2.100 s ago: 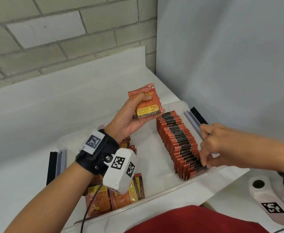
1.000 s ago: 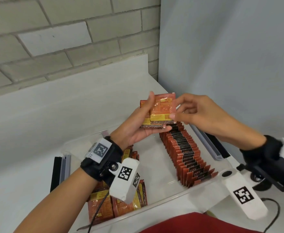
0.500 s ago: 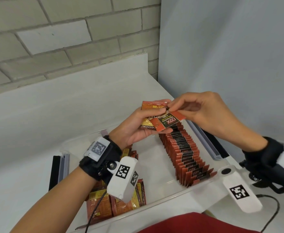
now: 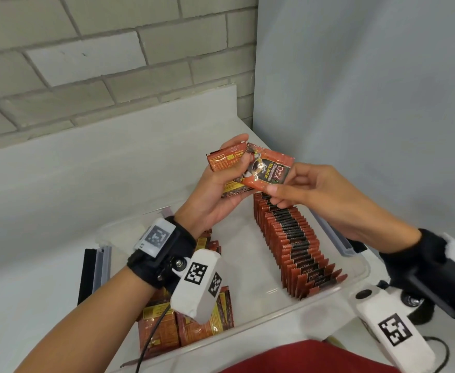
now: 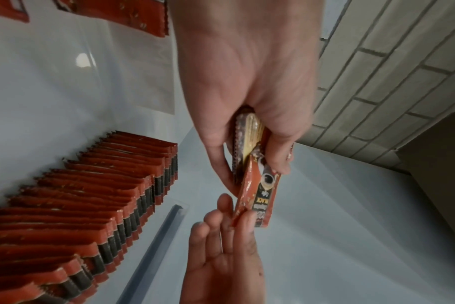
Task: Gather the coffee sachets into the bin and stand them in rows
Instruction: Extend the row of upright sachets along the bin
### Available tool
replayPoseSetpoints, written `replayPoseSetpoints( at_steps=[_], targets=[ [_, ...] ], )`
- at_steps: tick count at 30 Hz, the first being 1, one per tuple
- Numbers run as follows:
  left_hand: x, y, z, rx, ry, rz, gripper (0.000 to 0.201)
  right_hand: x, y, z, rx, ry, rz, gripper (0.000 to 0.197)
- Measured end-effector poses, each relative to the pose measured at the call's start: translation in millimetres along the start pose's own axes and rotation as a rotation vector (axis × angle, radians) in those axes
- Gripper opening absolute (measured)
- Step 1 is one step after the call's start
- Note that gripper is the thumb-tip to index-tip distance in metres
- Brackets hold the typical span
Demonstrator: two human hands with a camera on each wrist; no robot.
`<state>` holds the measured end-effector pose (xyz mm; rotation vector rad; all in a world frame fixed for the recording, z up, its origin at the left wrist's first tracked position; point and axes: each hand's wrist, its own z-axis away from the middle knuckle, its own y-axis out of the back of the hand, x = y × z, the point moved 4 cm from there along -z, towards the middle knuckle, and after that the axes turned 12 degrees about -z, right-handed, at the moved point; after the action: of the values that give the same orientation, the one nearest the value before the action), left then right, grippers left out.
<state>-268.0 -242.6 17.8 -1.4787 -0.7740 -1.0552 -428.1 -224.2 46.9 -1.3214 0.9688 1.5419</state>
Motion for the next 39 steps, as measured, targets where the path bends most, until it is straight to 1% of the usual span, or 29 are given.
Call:
replayPoseSetpoints(
  at_steps=[2, 3, 5, 8, 11, 14, 16, 20, 23, 25, 27, 29, 31, 33, 35, 37, 39],
  targets=[
    [0.4, 0.8, -0.3, 0.014, -0.01, -0.016, 0.036, -0.4, 0.4, -0.4, 0.016, -0.013, -0.069, 0.019],
    [0.6, 0.9, -0.5, 0.016, -0.014, -0.022, 0.035, -0.8, 0.8, -0.4, 0.016, -0.015, -0.091, 0.016],
    [1.0, 0.7, -0.8, 0.014, -0.017, -0.025, 0.034, -0.7, 1.9, 0.0, 0.013, -0.017, -0.136, 0.015],
    [1.1, 0.4, -1.2, 0.006, -0.01, -0.024, 0.034, 0.4, 2.8, 1.2, 0.012, -0.02, -0.179, 0.019],
    [-0.7, -0.6, -2.0, -0.013, 0.026, -0.02, 0.034, 0.4, 8.3, 3.2, 0.039, -0.006, -0.128, 0.013],
    [-3.1, 2.3, -4.4, -0.004, 0.071, 0.002, 0.033, -4.8, 23.9, 9.5, 0.062, 0.071, 0.047, 0.012],
    [-2.4, 7.2, -6.1, 0.018, 0.076, 0.023, 0.032, -11.8, 34.5, 18.2, -0.007, 0.133, 0.19, 0.015],
    [-0.5, 11.9, -6.5, 0.055, 0.087, 0.062, 0.029, -24.2, 46.1, 43.0, -0.258, 0.249, 0.595, 0.027],
    [-1.5, 10.6, -5.4, 0.061, 0.097, 0.053, 0.03, -26.0, 52.4, 53.1, -0.401, 0.272, 0.796, 0.026],
    [-2.6, 9.6, -4.6, 0.071, 0.111, 0.042, 0.034, -21.4, 55.3, 55.3, -0.47, 0.258, 0.845, 0.021],
    [-3.5, 9.0, -4.1, 0.077, 0.122, 0.037, 0.034, -15.1, 55.1, 55.2, -0.52, 0.265, 0.897, 0.02],
    [-3.9, 8.4, -3.5, 0.081, 0.134, 0.04, 0.031, -7.3, 51.5, 54.9, -0.582, 0.314, 0.938, 0.022],
    [-4.3, 8.3, -3.1, 0.097, 0.15, 0.04, 0.025, 0.3, 46.5, 56.0, -0.64, 0.382, 0.962, 0.018],
    [-4.3, 8.1, -3.0, 0.112, 0.16, 0.038, 0.021, 5.6, 41.1, 56.9, -0.664, 0.451, 1.004, 0.015],
    [-4.2, 7.6, -2.8, 0.124, 0.164, 0.041, 0.021, 10.4, 36.2, 57.5, -0.671, 0.494, 1.064, 0.008],
    [-3.9, 7.4, -2.5, 0.129, 0.163, 0.048, 0.022, 17.2, 34.2, 57.2, -0.683, 0.481, 1.108, 0.004],
    [-3.8, 7.2, -1.9, 0.13, 0.166, 0.061, 0.021, 25.1, 35.2, 55.0, -0.694, 0.445, 1.147, 0.006]
  ],
)
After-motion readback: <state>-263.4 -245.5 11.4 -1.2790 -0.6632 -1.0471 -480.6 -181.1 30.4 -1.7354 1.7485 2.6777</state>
